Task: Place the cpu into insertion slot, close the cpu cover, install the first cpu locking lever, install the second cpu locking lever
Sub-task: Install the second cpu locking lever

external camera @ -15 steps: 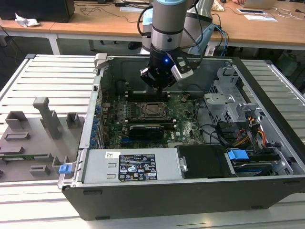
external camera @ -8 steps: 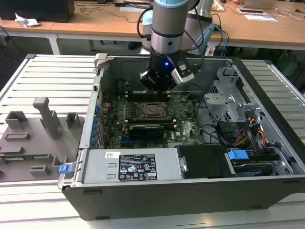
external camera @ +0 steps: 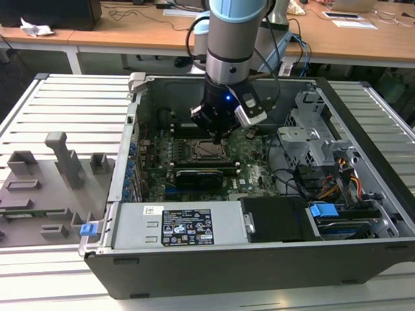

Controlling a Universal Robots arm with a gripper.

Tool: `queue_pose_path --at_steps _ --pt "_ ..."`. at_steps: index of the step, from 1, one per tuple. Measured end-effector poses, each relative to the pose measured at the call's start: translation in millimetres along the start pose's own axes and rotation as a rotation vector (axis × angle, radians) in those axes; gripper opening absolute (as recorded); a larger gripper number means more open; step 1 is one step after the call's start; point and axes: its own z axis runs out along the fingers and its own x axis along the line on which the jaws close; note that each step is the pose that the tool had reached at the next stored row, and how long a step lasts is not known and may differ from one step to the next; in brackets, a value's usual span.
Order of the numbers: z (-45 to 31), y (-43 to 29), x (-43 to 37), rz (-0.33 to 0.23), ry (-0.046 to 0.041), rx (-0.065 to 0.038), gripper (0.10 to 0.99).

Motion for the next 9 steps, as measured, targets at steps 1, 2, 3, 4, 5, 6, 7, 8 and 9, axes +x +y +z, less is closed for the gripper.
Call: queue_pose_path --at_steps 1,2,3,4,5,6,7,8,9 --pt "0.3 -1.7 0.1 0.000 -0.0003 -0.005 0.106" --pt "0.3 -4.2 0.2 0.000 -0.0005 -0.007 0.106" --pt "0.2 -6.5 0.3 0.000 -0.0004 -0.007 0.106" --pt "-0.2 -13.8 0.7 0.000 -0.0004 -0.008 0.106" --pt "-0.5 -18.5 0.9 0.000 -0.0003 -0.008 0.106" --pt "-0.8 -22.0 1.3 0.000 -0.0004 -0.008 0.106" --pt "-0.9 -23.6 1.7 0.000 -0.0004 -0.008 0.106" --pt "-1.0 -24.8 2.3 0.000 -0.0005 -0.008 0.106" --pt "-1.2 -26.5 3.5 0.000 -0.0005 -0.008 0.106"
